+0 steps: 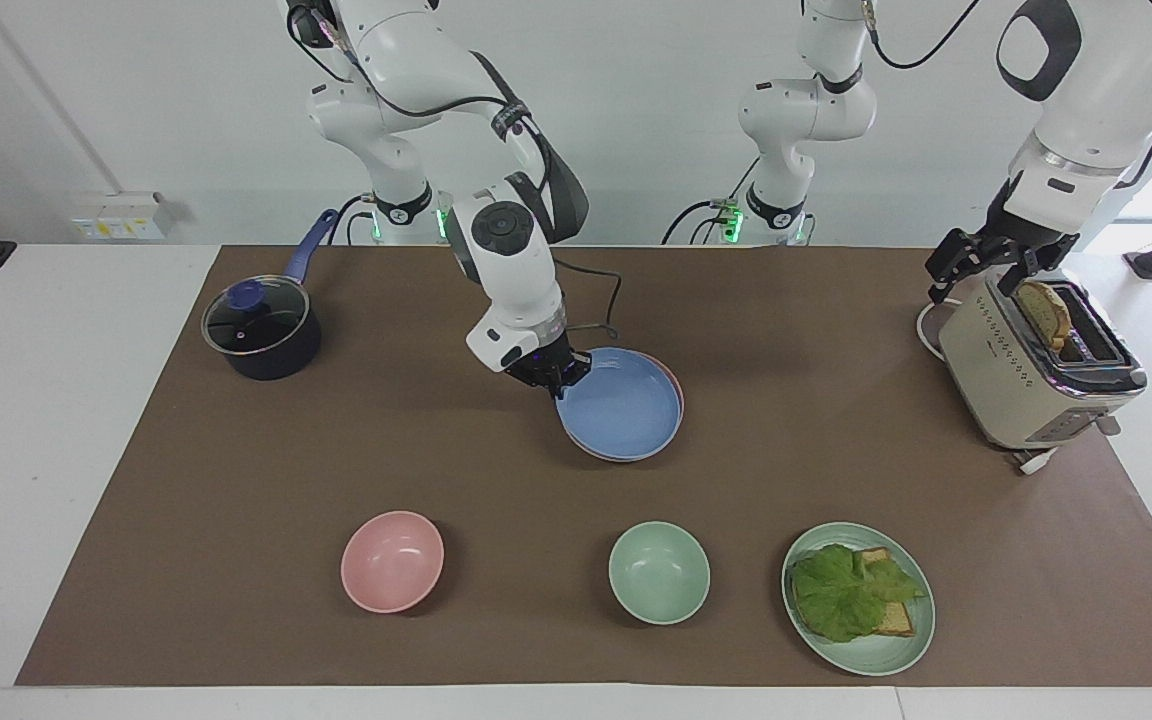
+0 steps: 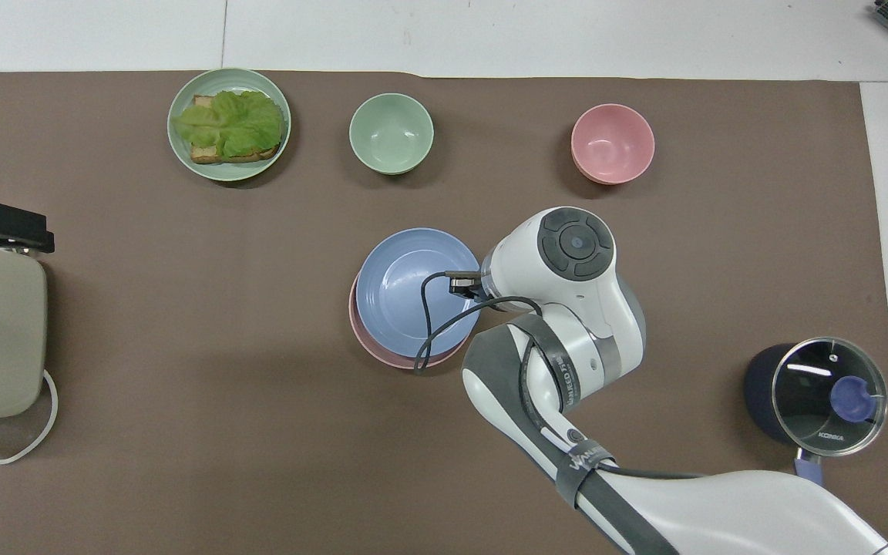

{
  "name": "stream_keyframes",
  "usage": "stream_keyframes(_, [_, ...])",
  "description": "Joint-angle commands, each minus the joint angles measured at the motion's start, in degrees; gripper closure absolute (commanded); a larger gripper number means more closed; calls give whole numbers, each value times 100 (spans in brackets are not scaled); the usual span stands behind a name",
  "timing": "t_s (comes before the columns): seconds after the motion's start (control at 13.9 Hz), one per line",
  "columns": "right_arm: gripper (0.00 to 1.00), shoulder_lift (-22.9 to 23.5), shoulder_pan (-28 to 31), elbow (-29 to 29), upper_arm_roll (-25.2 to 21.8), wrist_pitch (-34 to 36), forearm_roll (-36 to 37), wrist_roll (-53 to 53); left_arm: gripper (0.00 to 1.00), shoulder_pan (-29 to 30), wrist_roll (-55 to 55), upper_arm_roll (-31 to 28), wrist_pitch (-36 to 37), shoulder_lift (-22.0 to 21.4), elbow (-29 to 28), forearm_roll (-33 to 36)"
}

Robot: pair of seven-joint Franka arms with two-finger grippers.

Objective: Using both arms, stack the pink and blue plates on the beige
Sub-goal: 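Lower the blue plate onto the stack and open the right gripper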

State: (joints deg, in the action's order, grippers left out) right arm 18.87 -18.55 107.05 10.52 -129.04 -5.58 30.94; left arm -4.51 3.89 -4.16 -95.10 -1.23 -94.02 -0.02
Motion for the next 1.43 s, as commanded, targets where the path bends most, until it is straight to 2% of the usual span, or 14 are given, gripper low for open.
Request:
stream_keyframes(0.0, [100,-33,26,167,29,-148,-66,-18,0,12,-3,12,79,-44,24,37])
stream_keyframes(1.0, [100,-33,18,343,73,-306,-294,-35,0,12,-12,12,79,-44,24,37])
stream_keyframes(1.08, [95,-24,26,325,73,-298,-286,-70,0,12,-12,3,79,-44,24,37])
stream_keyframes(1.15, [69,-15,26,316,64,-298,-294,-105,0,12,-3,3,79,-44,24,37])
stream_keyframes(1.29, [3,2,35,281,64,-298,-294,-106,0,12,-12,12,79,-44,24,37])
stream_keyframes(1.36, [0,3,35,255,64,-306,-286,-123,0,12,-3,3,79,-44,24,37])
